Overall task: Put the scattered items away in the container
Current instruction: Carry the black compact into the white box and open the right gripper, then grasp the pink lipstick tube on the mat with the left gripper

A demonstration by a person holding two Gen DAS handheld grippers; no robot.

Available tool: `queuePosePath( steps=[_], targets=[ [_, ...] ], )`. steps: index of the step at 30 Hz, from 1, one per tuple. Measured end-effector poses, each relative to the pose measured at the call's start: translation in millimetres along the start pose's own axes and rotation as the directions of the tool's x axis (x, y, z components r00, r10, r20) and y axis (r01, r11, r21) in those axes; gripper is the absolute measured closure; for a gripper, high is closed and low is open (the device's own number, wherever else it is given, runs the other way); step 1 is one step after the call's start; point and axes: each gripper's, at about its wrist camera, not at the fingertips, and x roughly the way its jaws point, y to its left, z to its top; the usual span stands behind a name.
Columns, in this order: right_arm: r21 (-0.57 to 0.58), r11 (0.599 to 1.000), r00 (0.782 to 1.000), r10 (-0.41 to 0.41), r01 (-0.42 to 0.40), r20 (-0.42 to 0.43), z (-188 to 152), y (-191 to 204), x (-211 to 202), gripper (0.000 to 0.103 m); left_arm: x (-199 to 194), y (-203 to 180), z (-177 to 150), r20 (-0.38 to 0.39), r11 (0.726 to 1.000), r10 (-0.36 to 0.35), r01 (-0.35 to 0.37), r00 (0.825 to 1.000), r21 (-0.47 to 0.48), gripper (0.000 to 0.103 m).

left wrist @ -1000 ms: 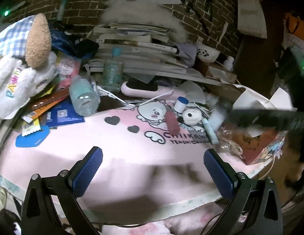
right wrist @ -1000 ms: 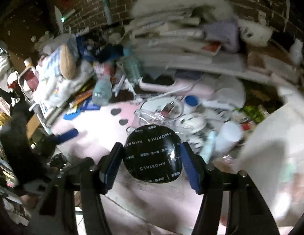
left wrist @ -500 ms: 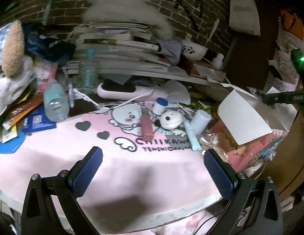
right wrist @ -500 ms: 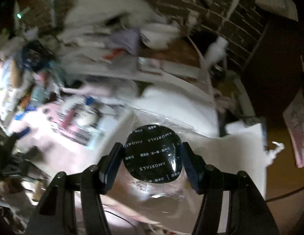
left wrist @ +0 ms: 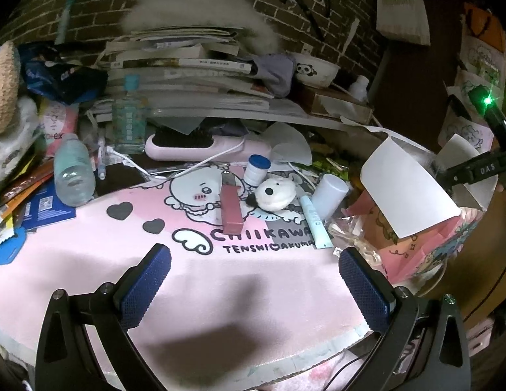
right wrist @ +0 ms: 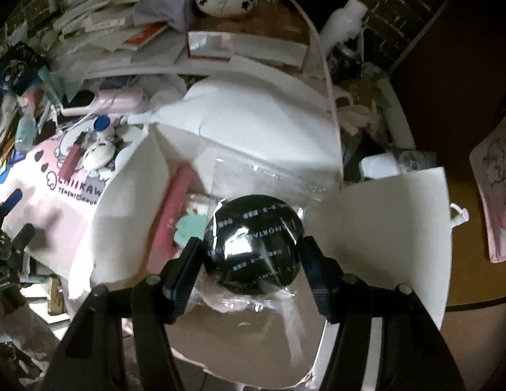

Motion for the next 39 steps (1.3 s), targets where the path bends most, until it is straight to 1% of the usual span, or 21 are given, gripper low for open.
queuePosePath(
  steps=[3, 7, 10, 11, 13, 14, 15, 19, 21, 23, 25, 26, 28, 29, 30, 32, 33, 34, 37, 38, 39],
  targets=[
    [-0.015, 1.000, 1.000, -0.017, 0.017, -0.020, -1.1, 3.2, 1.9, 0.045, 1.6, -0.6, 1.3, 0.001, 1.000, -0.004, 0.004, 1.000, -0.002, 0.000],
    [-0.014, 0.999, 0.999, -0.048, 0.048, 0.011, 0.9, 2.1, -0.8, 0.045, 3.5, -2.8, 0.9, -0.001, 1.000, -0.011, 0.011, 1.000, 0.005, 0.000],
    [-0.010, 0.999, 0.999, -0.047, 0.047, 0.001, 2.5, 0.4, 0.9, 0.044, 4.7, -3.4, 1.2, -0.006, 1.000, -0.010, 0.010, 1.000, 0.009, 0.000],
    [-0.010, 0.999, 0.999, -0.045, 0.045, 0.001, 2.5, 1.0, 0.7, 0.042, 4.7, -3.3, 1.1, -0.006, 1.000, -0.010, 0.010, 1.000, 0.007, 0.000],
    [-0.017, 0.998, 0.998, -0.056, 0.056, 0.009, 1.8, 3.1, -0.8, 0.027, 5.5, -3.0, 0.9, -0.007, 1.000, -0.011, 0.011, 1.000, 0.002, 0.000],
    [-0.024, 0.997, 0.998, -0.068, 0.068, 0.019, 1.0, 4.4, -2.1, 0.025, 6.0, -2.5, 0.9, -0.007, 1.000, -0.013, 0.013, 1.000, -0.001, 0.000],
    [-0.030, 0.996, 0.997, -0.078, 0.079, 0.030, 0.8, 5.8, -4.2, 0.024, 7.1, -1.9, 1.1, -0.011, 1.000, -0.018, 0.018, 1.000, -0.006, 0.000],
    [-0.017, 0.998, 0.997, -0.059, 0.060, 0.050, -0.5, 7.1, -13.4, 0.024, 12.0, -0.6, 3.0, -0.028, 1.000, -0.020, 0.019, 0.999, -0.022, 0.000],
    [-0.006, 0.999, 0.993, -0.043, 0.044, 0.106, -2.2, 10.3, -24.9, 0.024, 14.9, 0.4, 4.5, -0.034, 1.000, -0.014, 0.014, 0.999, -0.027, 0.000],
    [-0.014, 1.000, 0.980, 0.006, -0.003, 0.198, -5.1, 17.1, -39.4, 0.015, 18.9, 1.7, 6.4, -0.040, 1.000, -0.010, 0.009, 0.999, -0.024, 0.000],
    [-0.063, 0.995, 0.940, 0.100, -0.084, 0.327, -11.5, 32.0, -56.5, 0.001, 22.2, 3.5, 8.9, -0.046, 1.000, -0.008, 0.007, 0.999, -0.023, 0.000],
    [-0.102, 0.988, 0.911, 0.145, -0.114, 0.387, -16.5, 40.2, -63.2, 0.000, 23.9, 5.0, 10.8, -0.048, 1.000, -0.006, 0.005, 0.999, -0.025, 0.000],
    [-0.225, 0.952, 0.808, 0.295, -0.206, 0.510, -32.7, 62.4, -73.8, 0.000, 26.9, 8.2, 14.4, -0.051, 1.000, -0.003, 0.001, 0.999, -0.026, 0.000],
    [-0.258, 0.938, 0.777, 0.338, -0.232, 0.531, -37.6, 69.0, -74.4, 0.000, 28.5, 9.5, 16.3, -0.057, 1.000, 0.006, -0.007, 0.998, -0.022, 0.000],
    [-0.309, 0.908, 0.724, 0.413, -0.282, 0.552, -44.9, 79.7, -74.7, 0.000, 30.8, 10.6, 18.8, -0.064, 1.000, 0.020, -0.020, 0.998, -0.009, 0.001],
    [-0.372, 0.859, 0.644, 0.511, -0.352, 0.570, -55.4, 93.5, -74.1, 0.000, 35.2, 12.5, 24.0, -0.072, 0.999, 0.040, -0.039, 0.997, 0.006, 0.001],
    [-0.417, 0.817, 0.579, 0.576, -0.397, 0.577, -61.9, 101.0, -72.6, 0.000, 38.1, 13.9, 27.5, -0.073, 0.999, 0.045, -0.044, 0.996, 0.010, 0.001],
    [-0.446, 0.786, 0.533, 0.618, -0.428, 0.578, -67.1, 106.5, -71.1, 0.000, 41.1, 14.8, 29.8, -0.075, 0.999, 0.046, -0.044, 0.996, 0.016, 0.001],
    [-0.530, 0.680, 0.392, 0.729, -0.507, 0.561, -87.5, 123.0, -65.3, 0.000, 52.8, 16.0, 34.1, -0.099, 0.998, 0.047, -0.044, 0.994, 0.036, 0.016],
    [-0.549, 0.656, 0.353, 0.749, -0.518, 0.561, -96.6, 129.2, -61.8, 0.000, 58.4, 15.8, 35.1, -0.114, 0.998, 0.055, -0.050, 0.992, 0.046, 0.022],
    [-0.571, 0.638, 0.323, 0.763, -0.516, 0.560, -104.5, 136.1, -59.5, 0.000, 62.5, 15.3, 35.3, -0.122, 0.997, 0.063, -0.056, 0.991, 0.057, 0.028]
  ],
)
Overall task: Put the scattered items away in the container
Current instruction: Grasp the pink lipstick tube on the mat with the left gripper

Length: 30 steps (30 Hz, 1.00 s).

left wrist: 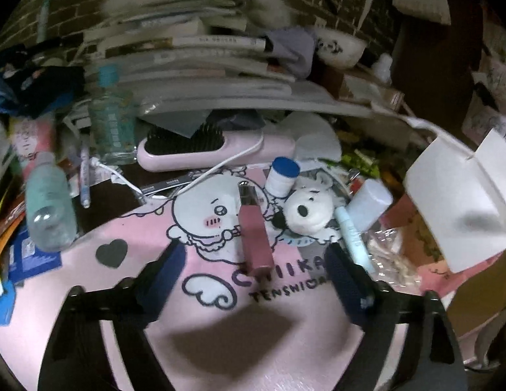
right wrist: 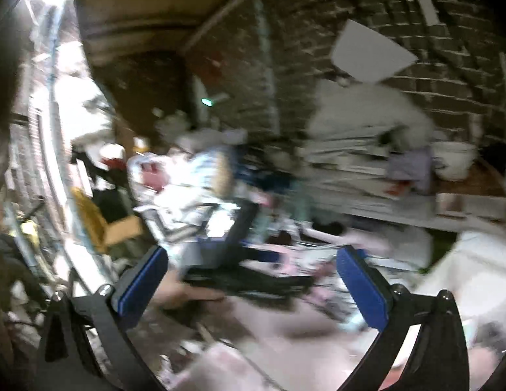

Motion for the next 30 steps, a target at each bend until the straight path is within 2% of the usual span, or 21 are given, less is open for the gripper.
queuePosePath(
  steps=[2, 3, 5, 7, 8, 9, 11, 13, 15, 18, 22, 30],
  targets=[
    [-0.035, 0.999, 1.000, 0.027, -0.027, 0.015, -13.8, 15.6, 5.8, 0.000, 9.2, -1.3, 1.2, -0.017, 1.000, 0.011, -0.011, 1.000, 0.017, 0.037],
    [-0.039, 0.999, 1.000, 0.023, -0.022, 0.018, -21.8, 22.6, 8.9, 0.000, 15.7, -1.4, 2.2, -0.032, 1.000, 0.022, -0.022, 0.999, 0.019, 0.044],
    [-0.058, 0.998, 1.000, 0.027, -0.026, 0.008, -35.9, 32.3, 16.8, 0.000, 22.6, -2.6, 3.6, -0.044, 1.000, 0.025, -0.024, 0.999, 0.020, 0.052],
    [-0.064, 0.997, 0.998, 0.046, -0.048, -0.034, -48.4, 37.7, 27.3, 0.000, 30.3, -3.6, 5.7, -0.064, 0.999, 0.028, -0.027, 0.998, 0.028, 0.055],
    [-0.056, 0.997, 0.997, 0.058, -0.061, -0.048, -52.7, 36.8, 31.0, 0.000, 33.2, -5.0, 6.9, -0.071, 0.999, 0.037, -0.035, 0.997, 0.036, 0.057],
    [-0.038, 0.996, 0.995, 0.080, -0.083, -0.064, -58.7, 39.0, 34.7, 0.000, 34.0, -6.9, 8.7, -0.066, 0.998, 0.048, -0.045, 0.997, 0.046, 0.065],
    [-0.022, 0.994, 0.992, 0.104, -0.105, -0.076, -63.7, 35.3, 38.4, 0.000, 37.4, -7.5, 11.5, -0.081, 0.998, 0.052, -0.048, 0.995, 0.050, 0.076],
    [0.004, 0.994, 0.992, 0.106, -0.106, -0.074, -67.0, 30.4, 40.4, 0.000, 39.1, -9.5, 13.9, -0.091, 0.995, 0.079, -0.073, 0.993, 0.066, 0.078],
    [0.030, 0.993, 0.991, 0.115, -0.113, -0.075, -69.8, 23.3, 42.9, 0.000, 39.8, -10.0, 15.8, -0.100, 0.996, 0.073, -0.067, 0.992, 0.066, 0.087],
    [0.064, 0.994, 0.992, 0.093, -0.088, -0.080, -72.7, 10.2, 44.5, 0.000, 41.3, -12.9, 17.5, -0.106, 0.994, 0.087, -0.078, 0.991, 0.082, 0.090],
    [0.085, 0.996, 0.996, 0.012, -0.004, -0.092, -79.0, -4.6, 49.7, 0.000, 40.4, -15.5, 17.8, -0.106, 0.994, 0.085, -0.076, 0.991, 0.084, 0.090],
    [0.114, 0.993, 0.995, -0.014, 0.025, -0.096, -84.2, -17.9, 46.5, 0.000, 24.8, -12.2, 9.3, -0.070, 0.997, 0.060, -0.057, 0.996, 0.049, 0.090]
  ],
)
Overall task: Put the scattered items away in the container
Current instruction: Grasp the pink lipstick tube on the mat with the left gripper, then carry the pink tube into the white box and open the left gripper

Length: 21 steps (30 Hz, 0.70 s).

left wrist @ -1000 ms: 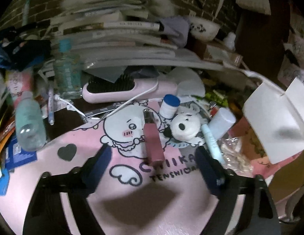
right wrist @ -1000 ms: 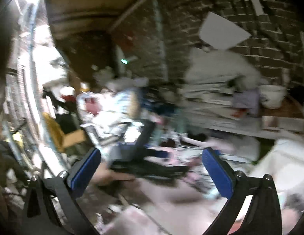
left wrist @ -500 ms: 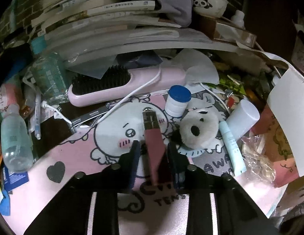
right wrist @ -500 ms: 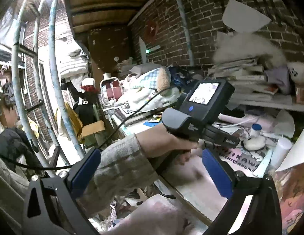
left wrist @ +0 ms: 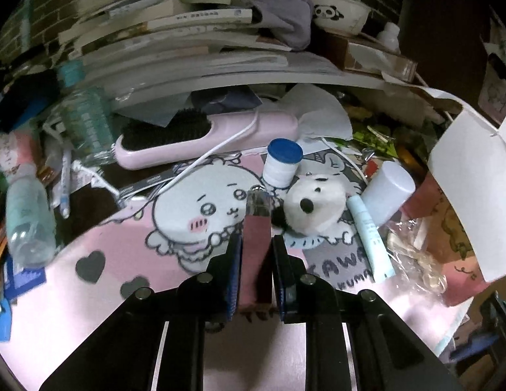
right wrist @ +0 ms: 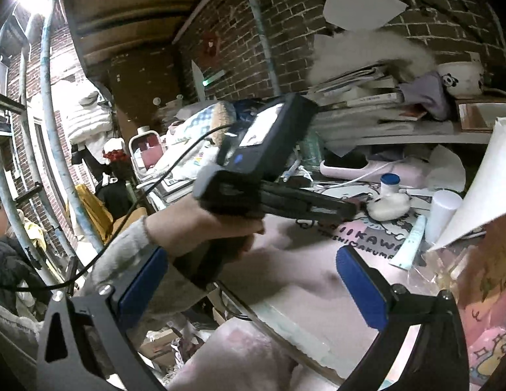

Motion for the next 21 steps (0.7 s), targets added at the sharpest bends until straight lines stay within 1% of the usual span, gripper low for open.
queuePosePath(
  steps=[6, 9, 13, 16, 21],
  targets=[
    [0.017, 1.000, 1.000, 0.013, -0.013, -0.007, 0.1, -0.2, 1.4, 0.000, -15.4, 5.0, -28.7, 0.058, 1.000, 0.017, -0.016, 0.998, -0.022, 0.090],
    [0.023, 0.999, 1.000, 0.024, -0.024, -0.012, -0.9, 0.8, 2.4, 0.000, -23.5, 3.2, -43.9, 0.122, 0.999, 0.004, 0.001, 0.993, -0.044, 0.090],
    [0.013, 1.000, 1.000, 0.021, -0.021, -0.006, -5.0, 3.3, 1.0, 0.000, -26.1, -4.2, -53.3, 0.171, 1.000, 0.007, -0.003, 0.985, -0.028, 0.090],
    [0.022, 1.000, 1.000, 0.019, -0.019, -0.008, -8.6, 1.0, 1.5, 0.000, -26.7, -7.9, -60.0, 0.214, 1.000, 0.003, 0.002, 0.977, -0.023, 0.090],
    [0.067, 0.997, 0.998, 0.045, -0.043, -0.038, -13.7, -6.6, 6.3, 0.000, -28.4, -10.1, -65.5, 0.237, 0.999, -0.004, 0.012, 0.972, -0.032, 0.089]
  ],
)
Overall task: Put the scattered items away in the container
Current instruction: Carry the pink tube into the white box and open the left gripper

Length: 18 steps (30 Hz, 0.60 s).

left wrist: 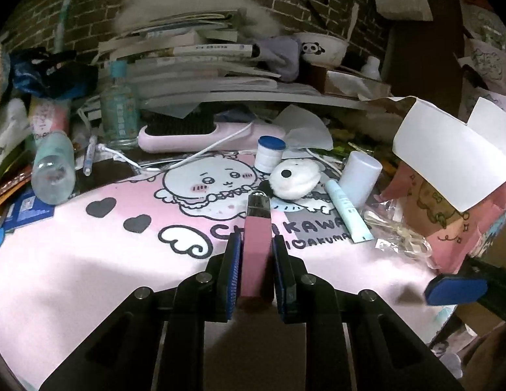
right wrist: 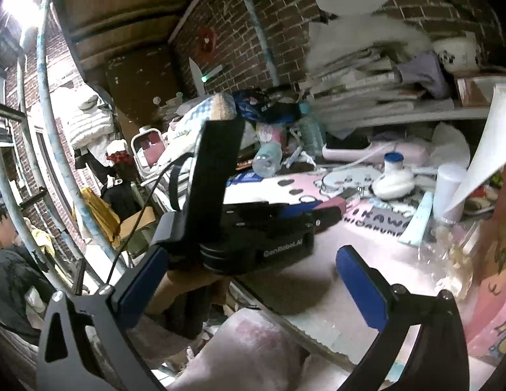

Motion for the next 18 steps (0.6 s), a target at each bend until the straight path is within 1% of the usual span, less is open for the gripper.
queuePosePath(
  steps=[4, 7, 10, 12, 13, 15, 18],
  targets=[
    [0.013, 1.000, 1.000, 0.000, 0.000, 0.005, -0.3, -3.8, -0.6, 0.000, -5.7, -7.2, -9.3, 0.041, 1.000, 0.019, -0.020, 0.999, 0.023, 0.090],
    [0.010, 1.000, 1.000, 0.001, -0.001, 0.011, 0.3, -5.5, -2.5, 0.000, -11.3, -11.1, -18.6, 0.080, 0.999, 0.009, -0.012, 0.997, 0.033, 0.090],
    [0.009, 1.000, 0.999, 0.013, -0.013, 0.030, -0.4, -7.2, -5.5, 0.000, -14.6, -12.0, -29.8, 0.149, 1.000, -0.003, 0.000, 0.989, 0.024, 0.090],
    [0.010, 1.000, 0.999, 0.014, -0.014, 0.036, -1.6, -8.1, -6.5, 0.000, -15.3, -9.4, -35.0, 0.191, 1.000, -0.020, 0.021, 0.981, -0.006, 0.089],
    [0.010, 1.000, 0.999, 0.012, -0.012, 0.034, -2.1, -8.7, -6.2, 0.000, -15.7, -10.0, -36.0, 0.209, 1.000, -0.016, 0.017, 0.978, -0.005, 0.089],
    [0.013, 1.000, 1.000, 0.006, -0.007, 0.026, -3.7, -10.7, -5.1, 0.000, -13.1, -14.5, -36.4, 0.216, 1.000, -0.002, -0.002, 0.976, 0.018, 0.089],
    [0.022, 1.000, 1.000, 0.000, 0.000, 0.015, -5.7, -13.8, -2.5, 0.000, -10.4, -15.7, -35.4, 0.222, 1.000, 0.001, -0.006, 0.975, 0.022, 0.089]
  ],
)
